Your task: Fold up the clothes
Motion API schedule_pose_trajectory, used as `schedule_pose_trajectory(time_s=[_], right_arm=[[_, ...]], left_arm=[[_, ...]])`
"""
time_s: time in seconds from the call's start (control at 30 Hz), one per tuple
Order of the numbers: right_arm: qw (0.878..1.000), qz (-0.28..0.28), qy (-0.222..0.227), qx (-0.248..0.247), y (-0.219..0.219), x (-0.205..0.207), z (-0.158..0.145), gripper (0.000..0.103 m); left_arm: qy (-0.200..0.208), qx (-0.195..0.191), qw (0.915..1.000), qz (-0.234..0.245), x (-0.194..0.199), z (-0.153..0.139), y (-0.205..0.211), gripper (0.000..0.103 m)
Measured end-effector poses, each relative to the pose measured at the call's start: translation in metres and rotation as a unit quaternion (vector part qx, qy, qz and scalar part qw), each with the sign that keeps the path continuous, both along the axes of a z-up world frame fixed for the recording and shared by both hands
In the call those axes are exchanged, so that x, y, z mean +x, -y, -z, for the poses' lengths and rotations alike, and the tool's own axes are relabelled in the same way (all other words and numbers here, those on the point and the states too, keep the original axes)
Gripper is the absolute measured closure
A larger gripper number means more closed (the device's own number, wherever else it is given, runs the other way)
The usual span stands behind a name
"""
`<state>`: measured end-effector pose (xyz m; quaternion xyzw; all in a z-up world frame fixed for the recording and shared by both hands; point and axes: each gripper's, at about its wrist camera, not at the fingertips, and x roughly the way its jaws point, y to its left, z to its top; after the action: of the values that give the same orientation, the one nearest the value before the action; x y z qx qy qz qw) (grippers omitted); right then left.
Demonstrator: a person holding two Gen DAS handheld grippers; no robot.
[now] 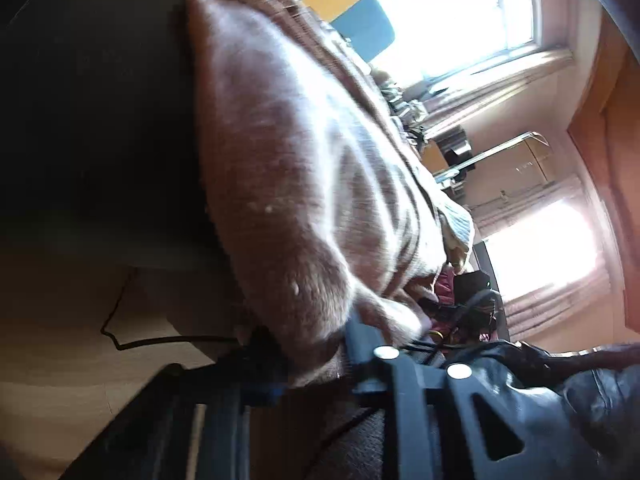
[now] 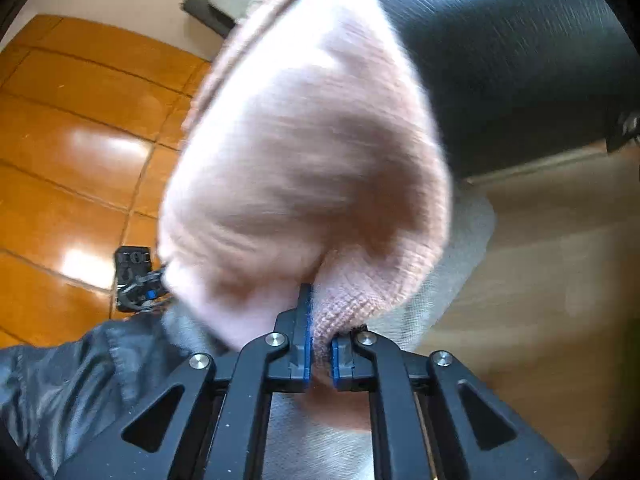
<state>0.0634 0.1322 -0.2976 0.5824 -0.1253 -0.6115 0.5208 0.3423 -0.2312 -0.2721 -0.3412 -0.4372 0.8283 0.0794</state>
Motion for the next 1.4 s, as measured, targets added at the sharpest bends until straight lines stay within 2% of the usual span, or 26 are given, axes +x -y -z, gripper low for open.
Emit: schedule_pose_trajectory(time_s=[0.13,0.27,0.37,0.47,0.57,0.7,0.77,0.8,0.9,0.97,1.0,1.07,1.1,1.17,1.27,1.37,1.4], right_arm=[[0.997,-0.011,-0.017,-0.070,-0.003,0.012,-0.048,0.096],[0.989,-0.016,-0.044,-0.140,-0.004,0.012,-0.102,0.096],[0.981,-0.006,-0.059,-0.187,0.002,0.009,-0.135,0.096],[0.973,-0.004,-0.070,-0.219,0.019,-0.001,-0.161,0.096],[0.970,-0.002,-0.077,-0.229,0.030,-0.013,-0.171,0.096],[0.972,0.002,-0.086,-0.217,0.051,-0.020,-0.173,0.096],[0.972,-0.002,-0.095,-0.214,0.055,-0.021,-0.179,0.096],[0.972,-0.004,-0.099,-0.213,0.057,-0.021,-0.183,0.096],[0.972,-0.009,-0.111,-0.209,0.063,-0.022,-0.193,0.096],[0.971,-0.013,-0.120,-0.206,0.068,-0.023,-0.199,0.096],[0.971,-0.015,-0.124,-0.205,0.070,-0.023,-0.202,0.096],[0.970,-0.021,-0.132,-0.203,0.071,-0.021,-0.209,0.096],[0.970,-0.024,-0.133,-0.202,0.071,-0.018,-0.211,0.096],[0.970,-0.028,-0.135,-0.200,0.072,-0.014,-0.213,0.096],[0.971,-0.029,-0.134,-0.195,0.072,-0.008,-0.210,0.096],[0.972,-0.022,-0.131,-0.193,0.069,-0.006,-0.207,0.096],[0.972,-0.020,-0.130,-0.192,0.067,-0.005,-0.206,0.096]], left_arm=[[-0.044,-0.012,0.9989,0.012,0.008,-0.029,-0.006,0.090],[-0.106,-0.023,0.9940,-0.013,0.022,-0.075,0.003,0.090],[-0.152,-0.022,0.9875,-0.036,0.028,-0.105,0.013,0.091],[-0.202,-0.018,0.9770,-0.065,0.047,-0.128,0.039,0.092],[-0.224,-0.019,0.9706,-0.087,0.027,-0.142,0.046,0.092],[-0.154,-0.072,0.9832,-0.068,0.013,-0.134,0.049,0.091],[-0.120,-0.094,0.9865,-0.059,0.010,-0.121,0.048,0.081],[-0.104,-0.092,0.9887,-0.057,0.013,-0.110,0.048,0.081],[-0.058,-0.069,0.9939,-0.064,0.029,-0.075,0.049,0.073],[-0.022,-0.047,0.9955,-0.080,0.047,-0.049,0.050,0.054],[-0.007,-0.037,0.9957,-0.085,0.050,-0.037,0.049,0.049],[0.008,-0.025,0.9953,-0.093,0.058,-0.019,0.044,0.031],[0.015,-0.019,0.9950,-0.097,0.063,-0.010,0.042,0.028],[0.007,-0.001,0.9944,-0.106,0.065,0.003,0.039,0.012],[-0.003,0.036,0.9940,-0.103,0.057,0.019,0.036,0.000],[0.011,0.037,0.9953,-0.089,0.040,0.031,0.033,0.000],[0.016,0.051,0.9951,-0.083,0.036,0.036,0.033,0.001]])
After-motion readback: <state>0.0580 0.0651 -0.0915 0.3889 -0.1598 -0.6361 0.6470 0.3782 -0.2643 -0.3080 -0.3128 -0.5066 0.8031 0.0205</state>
